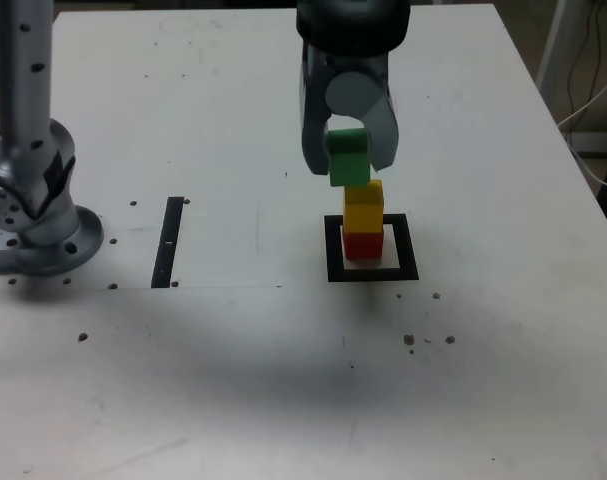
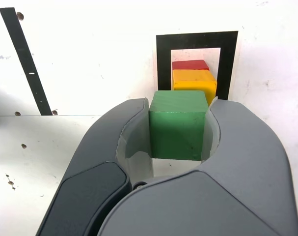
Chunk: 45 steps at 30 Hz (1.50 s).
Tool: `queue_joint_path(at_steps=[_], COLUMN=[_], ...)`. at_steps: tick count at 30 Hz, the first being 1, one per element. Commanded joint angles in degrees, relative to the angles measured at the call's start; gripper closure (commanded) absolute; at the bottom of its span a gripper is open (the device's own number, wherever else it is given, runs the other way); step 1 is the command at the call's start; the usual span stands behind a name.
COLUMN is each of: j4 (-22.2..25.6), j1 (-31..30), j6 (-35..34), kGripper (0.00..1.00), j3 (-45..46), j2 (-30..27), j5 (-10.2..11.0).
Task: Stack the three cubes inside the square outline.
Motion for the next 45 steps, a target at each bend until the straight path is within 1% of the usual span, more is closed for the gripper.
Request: queue_joint_path(at_steps=[1,13,21,27,35,40,45], j4=[-0.22,-0.97,-1.01,-1.33,-2.38,-2.25,-2.12], j1=[-0.05,-0.06,-0.06,-0.06,-0.08,-0.06,-0.06], j6=[-0.04,0.52,0.53,0.53,0.53,0.53,0.53], kGripper=[0.91,0.90,0.82,0.76,0.74,0.67,0.58], j3=[0.11,-0.53,-0.53,-0.75,-0.65,-0.02,-0.01], j2=[0.67,2.24,2.44,2.47,2.32,2.28,2.32], j5=[0.16,0.55,0.82,0.48,-0.03,-0.31,-0.23])
